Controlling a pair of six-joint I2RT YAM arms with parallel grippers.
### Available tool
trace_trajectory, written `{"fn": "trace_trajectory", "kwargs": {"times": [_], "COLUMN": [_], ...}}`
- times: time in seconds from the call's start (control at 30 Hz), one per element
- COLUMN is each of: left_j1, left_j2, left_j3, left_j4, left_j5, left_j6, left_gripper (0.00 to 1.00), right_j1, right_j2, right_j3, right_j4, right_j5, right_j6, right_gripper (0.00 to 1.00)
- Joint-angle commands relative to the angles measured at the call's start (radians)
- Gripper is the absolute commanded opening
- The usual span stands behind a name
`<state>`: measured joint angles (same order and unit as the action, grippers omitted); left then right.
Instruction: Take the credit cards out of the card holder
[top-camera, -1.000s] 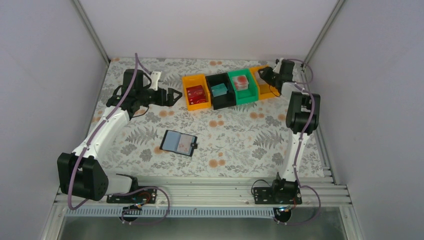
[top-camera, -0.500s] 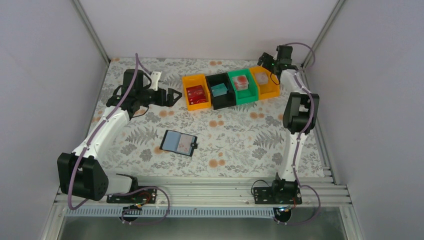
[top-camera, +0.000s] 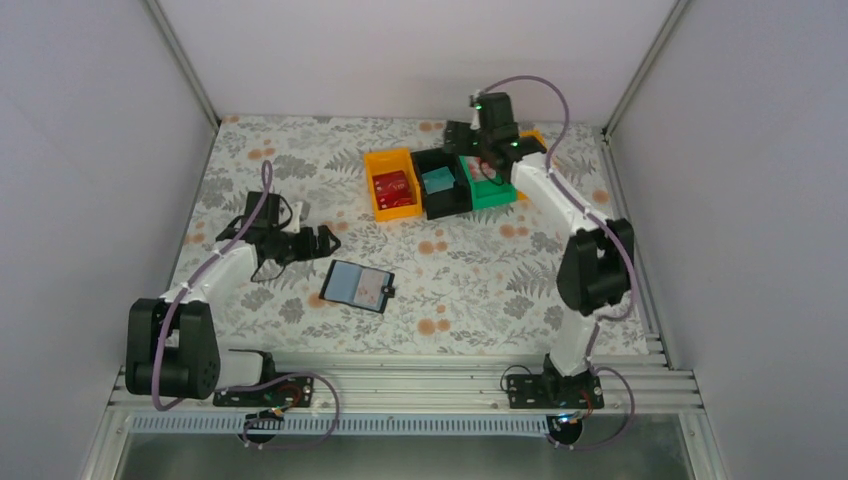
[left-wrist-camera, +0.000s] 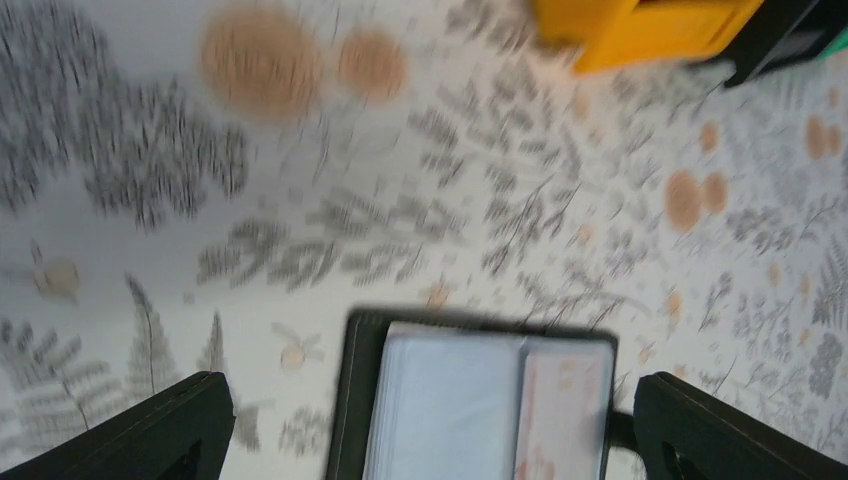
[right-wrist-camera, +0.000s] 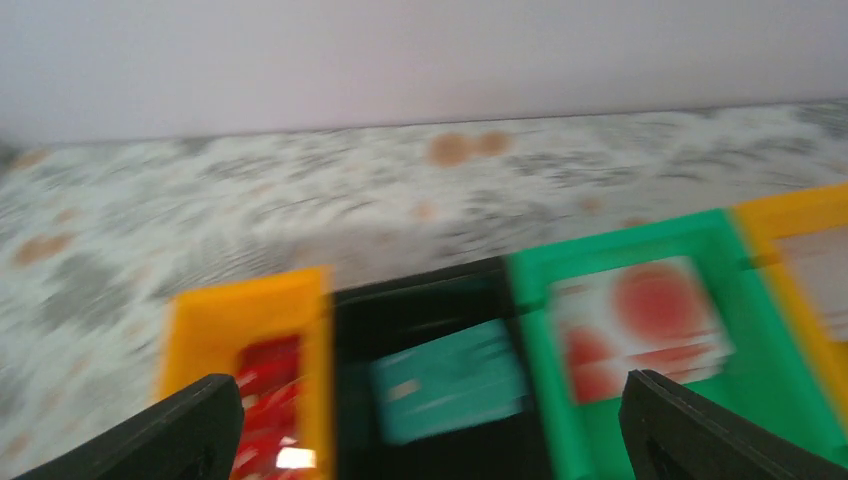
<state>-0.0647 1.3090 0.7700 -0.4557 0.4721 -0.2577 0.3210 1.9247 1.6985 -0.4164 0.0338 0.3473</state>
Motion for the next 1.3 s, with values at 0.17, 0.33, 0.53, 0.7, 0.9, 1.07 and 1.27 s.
{"fn": "trace_trajectory", "kwargs": {"times": [0.17,0.33,0.53,0.7,0.9,1.07,1.27], "left_j1": [0.003,-0.002,-0.049,-0.067,-0.067,-0.067,-0.066], "left_j2": [0.02,0.0,0.01,0.011,-0.017,-0.02,-0.038], "left_j3": [-0.166,-0.241,-0.301,-0.3,-0.3,-0.297,-0.292], "left_j4": [0.065,0.12,0.172,0.174,0.175,0.179,0.175], "left_j5": [0.017,0.072,0.111,0.115,0.125,0.131,0.129], "left_j6": [-0.074,-0.089,-0.097,-0.096,-0.092,-0.089,-0.087], "left_gripper": [1.0,1.0,1.0,1.0,1.0,1.0,1.0], "right_j1": [0.419,0.518,0.544,0.594,0.621,0.622,0.618], "right_j2": [-0.158,-0.086,-0.049,-0.006,0.051,0.067,0.057], "right_j3": [-0.303,-0.374,-0.436,-0.43,-0.428,-0.423,-0.403], "right_j4": [-0.134,-0.114,-0.115,-0.155,-0.183,-0.18,-0.194], "right_j5": [-0.283,-0.409,-0.367,-0.304,-0.235,-0.196,-0.185], "right_j6": [0.045,0.105,0.185,0.206,0.228,0.223,0.219], "right_gripper": [0.91,0.91,0.96,0.97,0.92,0.64,0.25]}}
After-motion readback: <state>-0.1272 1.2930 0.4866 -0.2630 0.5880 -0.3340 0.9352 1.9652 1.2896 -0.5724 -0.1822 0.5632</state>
